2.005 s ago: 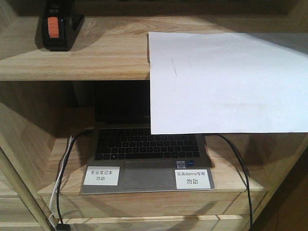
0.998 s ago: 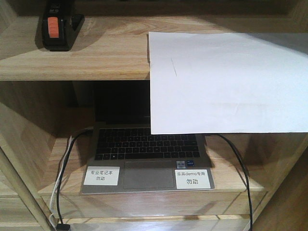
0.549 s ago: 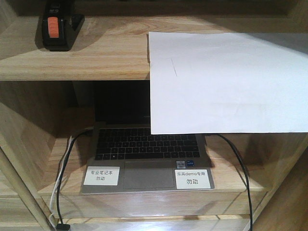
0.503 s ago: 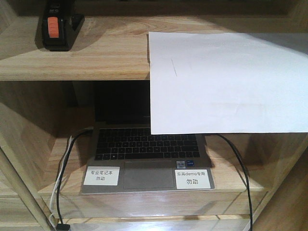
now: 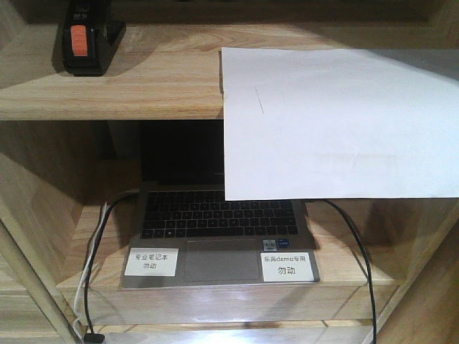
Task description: Grab stapler and paper to desk for stapling
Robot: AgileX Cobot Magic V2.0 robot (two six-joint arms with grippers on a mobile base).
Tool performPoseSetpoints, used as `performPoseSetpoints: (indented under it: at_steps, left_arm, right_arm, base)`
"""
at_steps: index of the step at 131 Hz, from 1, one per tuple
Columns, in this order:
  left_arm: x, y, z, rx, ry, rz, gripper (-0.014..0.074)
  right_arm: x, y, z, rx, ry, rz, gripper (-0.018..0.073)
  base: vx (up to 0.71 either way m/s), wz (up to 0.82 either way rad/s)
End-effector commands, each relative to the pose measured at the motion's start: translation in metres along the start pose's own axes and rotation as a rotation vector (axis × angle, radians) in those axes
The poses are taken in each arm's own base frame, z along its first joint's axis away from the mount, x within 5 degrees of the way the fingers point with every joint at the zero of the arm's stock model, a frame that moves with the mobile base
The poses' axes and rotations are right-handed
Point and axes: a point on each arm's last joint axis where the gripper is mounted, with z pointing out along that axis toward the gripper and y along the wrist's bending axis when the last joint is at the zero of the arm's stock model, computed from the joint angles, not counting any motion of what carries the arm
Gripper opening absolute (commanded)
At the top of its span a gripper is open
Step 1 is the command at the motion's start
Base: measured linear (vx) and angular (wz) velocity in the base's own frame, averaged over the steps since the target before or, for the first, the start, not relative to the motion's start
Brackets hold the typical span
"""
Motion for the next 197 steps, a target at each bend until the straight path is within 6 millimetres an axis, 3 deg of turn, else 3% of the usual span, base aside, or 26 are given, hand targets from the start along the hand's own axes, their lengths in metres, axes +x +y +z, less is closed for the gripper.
performPoseSetpoints:
  at_steps: [1,8,29,53,65,80,96,115,128,143,176,197]
  left_arm:
    - [-0.05,-0.003,0.001,0.01,-0.207,-0.022,-0.0006]
    - [-0.066,-0.004,0.001,0.013,-0.23,-0.017,-0.0006]
    - [-0.146,-0.01,-0.003,0.032,-0.351,-0.018,-0.0006]
    - [-0.224,-0.017,0.003,0.048,-0.353,-0.017,-0.0006]
    - [-0.249,-0.02,0.014,0.052,-0.297,-0.014,-0.0006]
    - [-0.258,-0.021,0.035,0.04,-0.171,0.031,-0.0006]
    - [-0.25,-0.02,0.06,0.029,-0.042,0.052,0.0007]
    - [-0.233,-0.02,0.08,0.025,0.087,0.054,0.0074]
    - [-0.223,-0.02,0.089,0.024,0.17,0.051,0.0179]
    - [-0.217,-0.019,0.093,0.021,0.226,0.042,0.0351]
    - [-0.213,-0.019,0.092,0.013,0.267,-0.003,0.0735]
    - [-0.208,-0.017,0.091,-0.004,0.324,0.022,0.0727]
  right_arm:
    - [-0.052,-0.002,-0.002,0.012,-0.233,-0.025,-0.0006]
    - [-0.07,-0.003,-0.004,0.016,-0.285,-0.026,-0.0006]
    - [-0.141,-0.007,-0.018,0.028,-0.425,-0.016,-0.0006]
    - [-0.216,-0.01,-0.022,0.035,-0.526,-0.011,-0.0006]
    - [-0.246,-0.012,-0.014,0.029,-0.506,0.027,-0.0006]
    - [-0.27,-0.015,0.006,0.027,-0.399,0.069,-0.0006]
    - [-0.272,-0.016,0.042,0.033,-0.2,0.086,-0.0001]
    - [-0.248,-0.016,0.08,0.04,0.024,0.089,0.0029]
    - [-0.23,-0.016,0.098,0.044,0.174,0.09,0.0093]
    - [-0.217,-0.016,0.108,0.048,0.283,0.091,0.0229]
    - [-0.211,-0.016,0.11,0.05,0.338,0.091,0.0725]
    - [-0.211,-0.016,0.11,0.05,0.339,0.091,0.0721]
  base:
    - [0.0,0.0]
    - [0.0,0.0]
    - [0.0,0.0]
    - [0.0,0.0]
    - [0.0,0.0]
    - [0.0,0.0]
    - [0.0,0.0]
    - [0.0,0.0]
    - [0.0,0.0]
    - [0.0,0.0]
    - [0.0,0.0]
    - [0.0,0.0]
